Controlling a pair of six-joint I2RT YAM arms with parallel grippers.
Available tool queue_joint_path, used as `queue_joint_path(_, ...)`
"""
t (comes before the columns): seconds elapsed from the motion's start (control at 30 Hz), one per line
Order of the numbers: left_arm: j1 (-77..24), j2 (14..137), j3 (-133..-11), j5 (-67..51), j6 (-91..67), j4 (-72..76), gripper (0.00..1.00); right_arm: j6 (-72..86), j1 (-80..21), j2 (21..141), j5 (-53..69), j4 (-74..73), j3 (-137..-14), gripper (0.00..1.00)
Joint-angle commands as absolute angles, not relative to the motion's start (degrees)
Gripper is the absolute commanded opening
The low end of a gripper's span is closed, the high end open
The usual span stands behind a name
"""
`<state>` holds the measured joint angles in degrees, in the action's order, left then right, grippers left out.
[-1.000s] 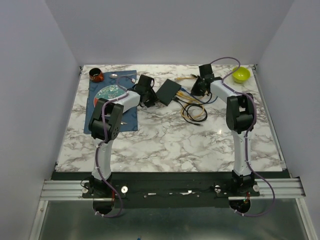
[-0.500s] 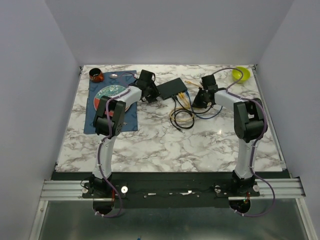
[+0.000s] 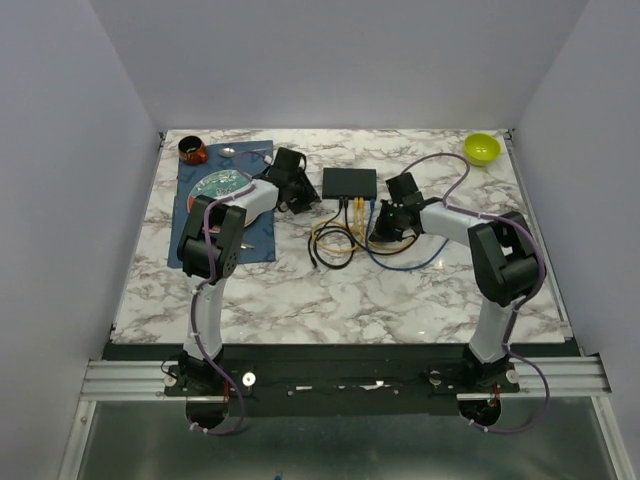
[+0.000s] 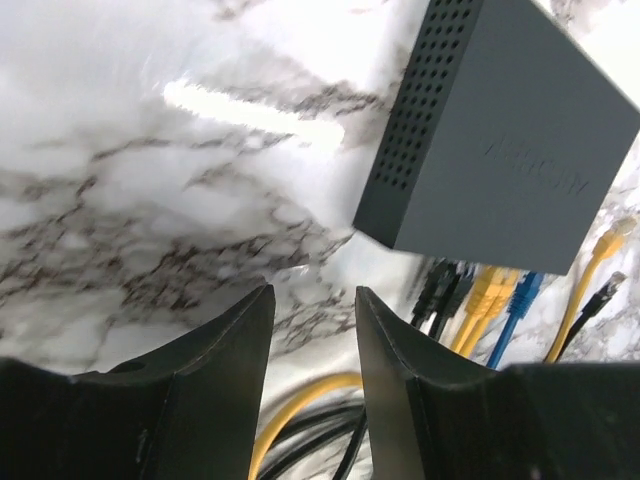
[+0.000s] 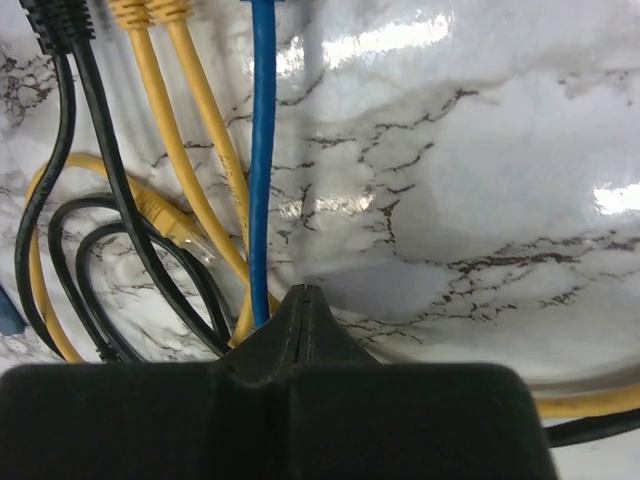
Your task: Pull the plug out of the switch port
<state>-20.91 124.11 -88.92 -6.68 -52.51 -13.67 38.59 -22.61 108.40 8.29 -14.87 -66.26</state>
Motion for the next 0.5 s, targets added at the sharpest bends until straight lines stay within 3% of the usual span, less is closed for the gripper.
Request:
queue_joint_path(0.0, -21.09, 119.19, -81.41, -2.39, -51.24, -17.58, 0.53, 39.11, -22.85, 104.51, 2.06, -17.57, -65.82, 0.02)
queue_joint_path(0.13, -21.44, 111.73, -78.58, 6.93, -50.72, -16.70, 0.58, 38.76, -22.85, 102.04, -6.05, -20.56, -69.69, 0.16)
queue_joint_path(0.17, -21.62, 111.19, -78.57, 6.86, -49.58, -16.00, 0.60, 38.67, -22.76, 101.78, -6.76, -20.65, -70.57, 0.34)
queue_joint_path(0.27, -23.02, 111.09, -80.06, 4.14, -46.95, -15.03, 0.68, 37.71, -22.50, 103.35, -6.25, -20.65, -74.61, 0.58)
queue_joint_path(0.37, -24.96, 112.50, -80.77, 1.86, -46.32, -13.28, 0.70, 37.35, -22.06, 107.39, -3.00, -20.65, -79.35, 0.61)
queue_joint_path(0.47, -26.27, 113.55, -79.98, 0.44, -46.67, -11.08, 0.68, 37.44, -22.06, 111.00, -0.79, -20.74, -82.26, 0.57)
